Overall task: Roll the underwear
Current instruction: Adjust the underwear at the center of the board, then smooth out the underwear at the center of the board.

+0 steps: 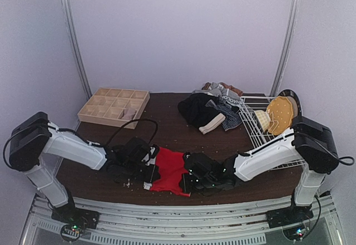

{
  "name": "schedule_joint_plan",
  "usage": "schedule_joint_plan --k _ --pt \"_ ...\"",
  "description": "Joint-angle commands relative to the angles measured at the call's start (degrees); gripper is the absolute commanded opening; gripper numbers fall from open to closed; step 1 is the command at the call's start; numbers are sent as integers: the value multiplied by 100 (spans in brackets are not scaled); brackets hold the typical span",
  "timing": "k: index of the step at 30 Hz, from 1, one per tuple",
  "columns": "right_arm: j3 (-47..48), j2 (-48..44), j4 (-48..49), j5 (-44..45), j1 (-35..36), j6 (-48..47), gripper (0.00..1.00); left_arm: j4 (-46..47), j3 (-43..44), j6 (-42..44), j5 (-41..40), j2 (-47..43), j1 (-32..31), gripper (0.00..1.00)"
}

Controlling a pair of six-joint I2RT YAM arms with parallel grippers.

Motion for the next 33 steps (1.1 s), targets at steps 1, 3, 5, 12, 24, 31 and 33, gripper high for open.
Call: schedule_joint_plan --k 1,3,5,12,24,31,33 --pt "-508 93 -136 119 84 238 8 427 -538 -269 -83 272 49 0" --pt "-664 44 -101 140 100 290 8 524 -693 -342 -62 271 48 0" --pt "-839 -49 -58 146 113 328 9 556 -822 -377 -50 165 49 0" --pt "-874 -533 -226 29 113 41 20 -99 -558 -75 112 -395 49 20" --pt "94 -1860 -1683 455 -564 -1089 34 -1484 591 796 130 -1560 61 52" --pt "370 -1104 -1155 323 -1101 -1071 19 -922 1644 1017 508 -185 732 0" --pt "388 -896 -968 293 -1181 -992 17 -688 1836 996 721 267 1022 0"
